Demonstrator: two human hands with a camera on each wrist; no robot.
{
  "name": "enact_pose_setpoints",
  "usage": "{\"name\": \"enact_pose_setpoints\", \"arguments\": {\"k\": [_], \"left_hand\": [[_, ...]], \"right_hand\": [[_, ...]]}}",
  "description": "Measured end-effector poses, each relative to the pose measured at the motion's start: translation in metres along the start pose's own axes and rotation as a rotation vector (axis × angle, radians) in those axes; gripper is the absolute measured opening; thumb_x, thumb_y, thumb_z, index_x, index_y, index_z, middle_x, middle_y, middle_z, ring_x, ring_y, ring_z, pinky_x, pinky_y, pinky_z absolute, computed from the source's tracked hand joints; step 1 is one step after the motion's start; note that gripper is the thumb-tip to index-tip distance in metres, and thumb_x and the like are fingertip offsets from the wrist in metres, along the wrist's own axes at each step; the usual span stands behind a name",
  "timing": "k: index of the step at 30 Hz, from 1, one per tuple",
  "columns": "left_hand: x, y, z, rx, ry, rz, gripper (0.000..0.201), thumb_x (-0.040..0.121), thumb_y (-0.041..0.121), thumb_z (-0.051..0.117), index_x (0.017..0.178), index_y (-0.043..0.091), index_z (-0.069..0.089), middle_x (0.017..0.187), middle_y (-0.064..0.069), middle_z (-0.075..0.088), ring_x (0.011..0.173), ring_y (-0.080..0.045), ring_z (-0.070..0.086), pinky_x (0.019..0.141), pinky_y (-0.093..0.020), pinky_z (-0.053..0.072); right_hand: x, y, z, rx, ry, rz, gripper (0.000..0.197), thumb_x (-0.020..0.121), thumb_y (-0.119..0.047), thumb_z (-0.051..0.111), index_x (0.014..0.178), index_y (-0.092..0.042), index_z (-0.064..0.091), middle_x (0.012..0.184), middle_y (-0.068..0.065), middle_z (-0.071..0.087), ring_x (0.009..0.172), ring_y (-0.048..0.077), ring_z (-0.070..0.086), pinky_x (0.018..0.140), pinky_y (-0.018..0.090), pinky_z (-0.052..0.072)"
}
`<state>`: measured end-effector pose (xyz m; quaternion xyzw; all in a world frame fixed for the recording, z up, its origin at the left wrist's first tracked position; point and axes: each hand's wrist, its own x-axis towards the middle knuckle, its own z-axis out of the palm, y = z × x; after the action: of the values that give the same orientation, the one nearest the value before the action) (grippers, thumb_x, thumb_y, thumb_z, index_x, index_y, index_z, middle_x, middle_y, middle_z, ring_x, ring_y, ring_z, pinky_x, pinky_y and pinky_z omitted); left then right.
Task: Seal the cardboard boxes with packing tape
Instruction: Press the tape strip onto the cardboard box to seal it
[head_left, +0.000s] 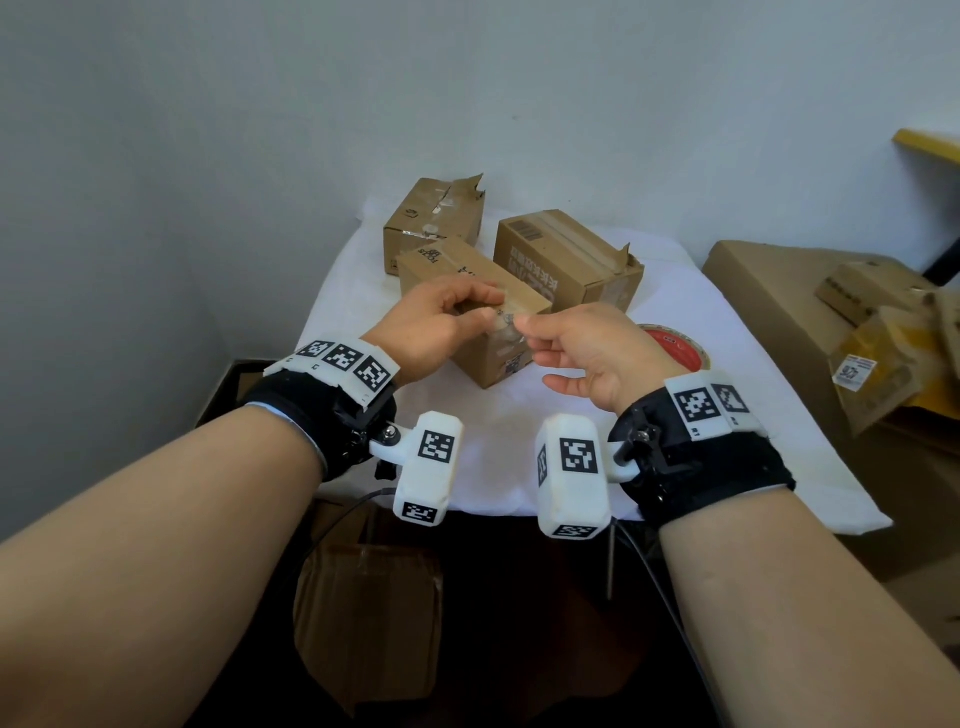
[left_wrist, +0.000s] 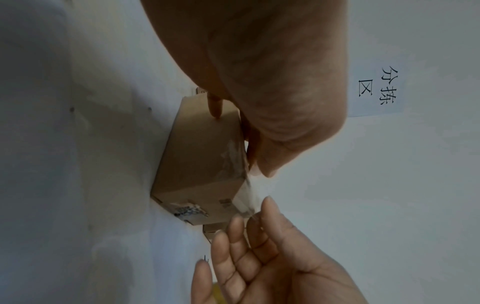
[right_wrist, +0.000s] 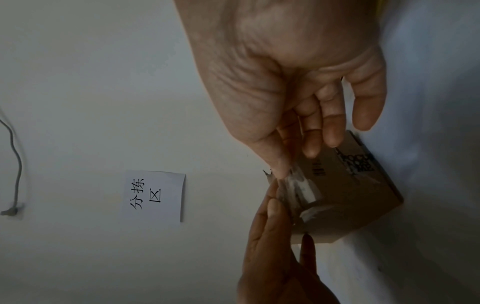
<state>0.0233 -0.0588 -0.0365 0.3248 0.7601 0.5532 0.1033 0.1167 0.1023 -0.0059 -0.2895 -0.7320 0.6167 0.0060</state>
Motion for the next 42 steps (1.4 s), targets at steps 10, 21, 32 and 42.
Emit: {"name": "enact_pose_setpoints", "arguments": {"k": [10, 21, 32, 42], "left_hand": [[-0.001, 0.003, -0.003, -0.051, -0.020, -0.018, 0.041, 0.092, -0.012, 0.043, 0.125, 0.003, 0.063, 0.133, 0.000, 0.056, 0.108, 0.002, 0.053, 0.083, 0.002, 0.037], [0.000, 0.003, -0.004, -0.065, -0.045, -0.032, 0.042, 0.085, 0.001, 0.051, 0.124, 0.009, 0.065, 0.136, 0.003, 0.057, 0.120, -0.006, 0.051, 0.090, -0.001, 0.037], [0.003, 0.001, 0.004, 0.013, 0.086, 0.006, 0.023, 0.095, 0.016, 0.065, 0.117, 0.009, 0.069, 0.124, 0.002, 0.065, 0.109, -0.011, 0.063, 0.087, -0.012, 0.048], [0.003, 0.004, 0.009, 0.076, 0.161, -0.023, 0.025, 0.086, 0.018, 0.076, 0.110, 0.016, 0.069, 0.115, 0.001, 0.067, 0.102, -0.009, 0.063, 0.091, -0.020, 0.050]], "right_hand": [[0.001, -0.001, -0.001, -0.014, -0.009, 0.008, 0.024, 0.085, -0.029, 0.082, 0.102, -0.015, 0.073, 0.094, -0.002, 0.071, 0.094, 0.013, 0.066, 0.084, 0.037, 0.057], [0.002, -0.002, 0.000, -0.022, -0.006, 0.011, 0.022, 0.085, -0.029, 0.082, 0.100, -0.015, 0.073, 0.093, -0.002, 0.071, 0.091, 0.013, 0.065, 0.079, 0.035, 0.055], [0.002, -0.002, 0.002, -0.023, -0.002, 0.005, 0.028, 0.086, -0.029, 0.081, 0.108, -0.014, 0.074, 0.094, -0.003, 0.070, 0.091, 0.012, 0.065, 0.082, 0.035, 0.056], [0.002, -0.003, 0.001, -0.026, -0.001, 0.006, 0.026, 0.086, -0.030, 0.082, 0.106, -0.015, 0.073, 0.096, -0.003, 0.070, 0.093, 0.012, 0.065, 0.086, 0.036, 0.056]]}}
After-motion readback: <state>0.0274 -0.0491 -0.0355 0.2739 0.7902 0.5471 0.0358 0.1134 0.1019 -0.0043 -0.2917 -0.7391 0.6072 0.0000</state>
